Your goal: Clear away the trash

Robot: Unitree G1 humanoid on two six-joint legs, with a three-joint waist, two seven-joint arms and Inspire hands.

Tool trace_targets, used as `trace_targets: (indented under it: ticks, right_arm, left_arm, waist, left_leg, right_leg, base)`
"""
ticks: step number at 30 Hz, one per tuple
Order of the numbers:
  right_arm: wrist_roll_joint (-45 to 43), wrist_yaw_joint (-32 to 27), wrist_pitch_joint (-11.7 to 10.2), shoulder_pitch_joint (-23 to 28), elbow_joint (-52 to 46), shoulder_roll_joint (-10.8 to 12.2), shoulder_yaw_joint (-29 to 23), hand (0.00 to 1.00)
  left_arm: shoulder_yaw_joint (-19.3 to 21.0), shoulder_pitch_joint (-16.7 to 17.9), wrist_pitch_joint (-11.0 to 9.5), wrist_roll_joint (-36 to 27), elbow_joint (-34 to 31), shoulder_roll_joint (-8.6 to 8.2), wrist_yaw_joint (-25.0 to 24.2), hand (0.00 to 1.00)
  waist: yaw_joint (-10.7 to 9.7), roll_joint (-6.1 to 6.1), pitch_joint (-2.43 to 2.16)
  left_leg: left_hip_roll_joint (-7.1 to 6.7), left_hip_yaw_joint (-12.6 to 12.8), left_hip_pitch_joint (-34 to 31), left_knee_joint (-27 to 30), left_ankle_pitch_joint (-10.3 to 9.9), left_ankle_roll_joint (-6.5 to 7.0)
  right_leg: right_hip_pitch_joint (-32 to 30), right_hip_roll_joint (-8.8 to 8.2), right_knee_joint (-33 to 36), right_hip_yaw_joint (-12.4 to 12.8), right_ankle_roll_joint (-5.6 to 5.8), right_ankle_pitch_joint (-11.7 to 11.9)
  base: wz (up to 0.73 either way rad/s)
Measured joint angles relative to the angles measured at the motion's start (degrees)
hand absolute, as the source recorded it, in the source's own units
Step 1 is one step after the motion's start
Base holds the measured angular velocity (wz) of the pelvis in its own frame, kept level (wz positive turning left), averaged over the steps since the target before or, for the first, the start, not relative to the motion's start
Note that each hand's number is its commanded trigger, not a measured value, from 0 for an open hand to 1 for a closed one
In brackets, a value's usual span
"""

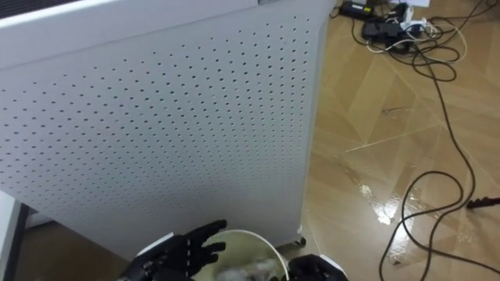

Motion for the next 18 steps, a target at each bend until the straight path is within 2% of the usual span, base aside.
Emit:
trace_targets:
  ticks: [1,4,9,12,15,18]
  right_arm:
    - [0.0,0.1,0.0,0.1,0.3,-0.1,0.0,1.0]
    - [0.0,0.4,0.0,1.8,0.8,-0.1,-0.1,1.0]
    - [-0.1,2.0,0.0,3.9,0.9,-0.4,-2.4,1.0]
    - [-0.1,2.6,-0.2,4.6,1.1,-0.9,-3.8,1.0]
    - [-0.1,2.5,-0.5,4.7,1.0,-2.0,-3.8,1.0]
    - [-0.1,2.2,-0.5,5.7,-0.8,-3.5,-4.3,1.0]
  left_arm:
    - [0.0,0.5,0.0,0.0,0.0,0.06,0.0,0.0]
    - [0.0,1.9,0.1,0.0,0.1,0.17,0.0,0.0]
    - [1.8,3.4,0.1,0.2,0.1,0.29,-1.2,0.0]
    - [2.8,5.1,0.1,0.1,0.0,0.92,-2.9,0.0]
    - [3.2,6.7,0.3,0.0,0.0,1.22,-4.5,0.0]
    - [5.2,7.9,0.8,0.0,0.0,1.22,-5.2,0.0]
  waist:
    - [-0.1,-0.03,-0.27]
    - [-0.2,0.02,-0.55]
    - [-0.4,0.09,-0.59]
    - [-0.5,0.25,-0.72]
    - [-0.1,0.45,-0.85]
    - [-0.1,0.37,-0.86]
  left_leg:
    - [0.03,-0.2,0.1,0.0,0.0,0.0]
    - [0.21,-0.8,1.9,-0.4,0.0,-0.04]
    - [0.23,-1.1,3.6,-1.6,0.0,-0.1]
    - [0.33,-0.7,4.7,-2.4,0.0,-0.12]
    - [0.38,-0.2,5.2,-2.8,0.0,-0.12]
    - [0.36,-0.1,5.8,-3.5,0.2,-0.28]
  right_leg:
    - [0.4,0.02,-0.4,-0.5,-0.01,0.0]
    - [2.7,0.35,-1.9,-1.0,0.07,0.1]
    - [4.4,0.54,-2.9,-1.2,0.15,0.2]
    - [5.2,0.76,-3.3,-0.8,0.21,0.1]
    - [5.2,0.79,-3.1,-0.3,0.26,0.1]
    - [5.7,0.79,-3.4,-0.4,0.26,0.0]
  base:
    - [0.12]
    - [0.08]
    - [0.01]
    - [-0.04]
    - [-0.07]
    - [0.0]
